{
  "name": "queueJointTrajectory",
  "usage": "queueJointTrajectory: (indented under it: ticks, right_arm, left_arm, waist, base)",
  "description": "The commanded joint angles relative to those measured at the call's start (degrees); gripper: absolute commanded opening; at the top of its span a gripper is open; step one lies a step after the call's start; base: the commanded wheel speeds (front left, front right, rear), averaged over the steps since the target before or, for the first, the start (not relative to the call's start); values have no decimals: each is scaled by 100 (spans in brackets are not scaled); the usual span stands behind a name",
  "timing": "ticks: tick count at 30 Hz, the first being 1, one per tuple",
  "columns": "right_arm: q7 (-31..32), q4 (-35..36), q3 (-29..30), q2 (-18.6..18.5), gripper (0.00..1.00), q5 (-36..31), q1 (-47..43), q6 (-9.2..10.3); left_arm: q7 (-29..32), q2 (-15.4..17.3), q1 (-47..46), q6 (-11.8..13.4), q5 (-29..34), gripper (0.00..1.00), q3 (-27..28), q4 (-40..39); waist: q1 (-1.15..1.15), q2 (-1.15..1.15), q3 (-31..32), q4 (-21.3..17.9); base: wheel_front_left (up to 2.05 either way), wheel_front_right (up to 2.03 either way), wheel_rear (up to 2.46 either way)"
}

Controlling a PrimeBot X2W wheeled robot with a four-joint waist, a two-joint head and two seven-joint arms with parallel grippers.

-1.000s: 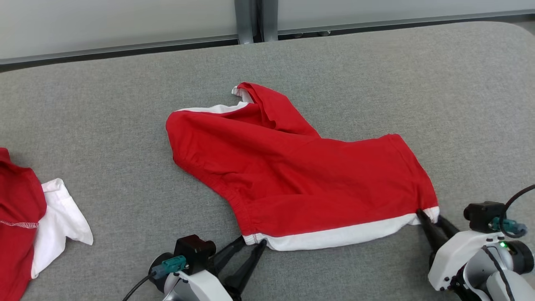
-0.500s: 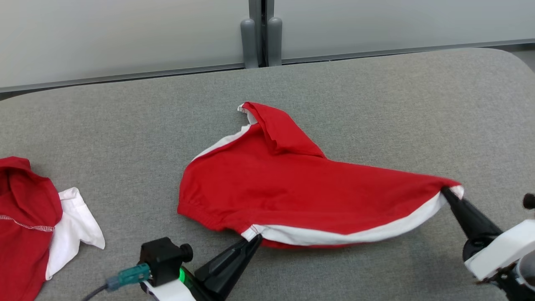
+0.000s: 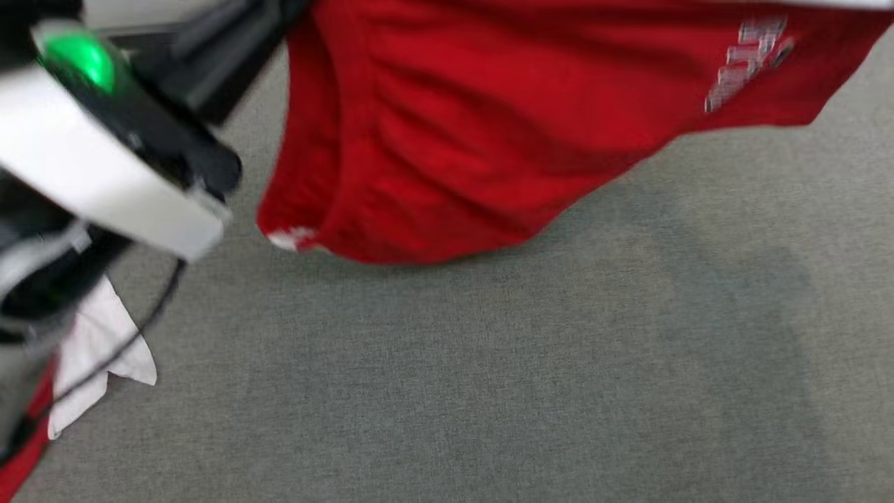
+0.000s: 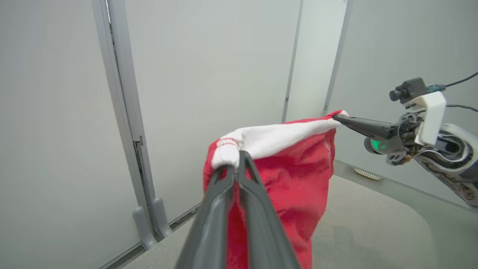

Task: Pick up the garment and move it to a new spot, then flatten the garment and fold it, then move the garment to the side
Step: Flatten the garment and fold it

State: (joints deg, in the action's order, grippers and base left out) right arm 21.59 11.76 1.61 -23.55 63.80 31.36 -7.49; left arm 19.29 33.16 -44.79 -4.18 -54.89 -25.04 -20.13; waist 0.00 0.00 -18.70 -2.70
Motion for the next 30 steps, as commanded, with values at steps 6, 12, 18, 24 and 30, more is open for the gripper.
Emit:
queueJointTrajectory:
  ticks: [6,12,18,24,30]
  right_arm:
    - [141,-1798,360,901,0,-1198,3175,-1]
    - [-481,-3298,911,1573,0,-2273,5051,1]
    - [-1176,-4491,1052,1931,0,-2890,6140,0]
    - [-1531,-4695,386,2020,0,-2569,5434,-4]
    - [-1675,-3742,-277,1684,0,-1636,3365,-5]
  left_arm:
    - [575,-549,-2857,-152,-52,0,83,2180]
    - [-35,-1077,-4235,-223,404,0,-3,3777]
    - [-1060,-1528,-4982,-309,853,0,-289,5030]
    - [-2061,-1736,-4360,-336,762,0,-1003,5468]
    - [-2763,-1384,-2849,-326,268,0,-2034,4971]
  waist:
    - [0,0,-1489,66]
    - [0,0,-1953,118]
    - [0,0,-2340,67]
    - [0,0,-2403,6]
    - [0,0,-2109,14]
  base:
    - [0,0,0]
    - [0,0,0]
    - [0,0,0]
    - [0,0,0]
    - [0,0,0]
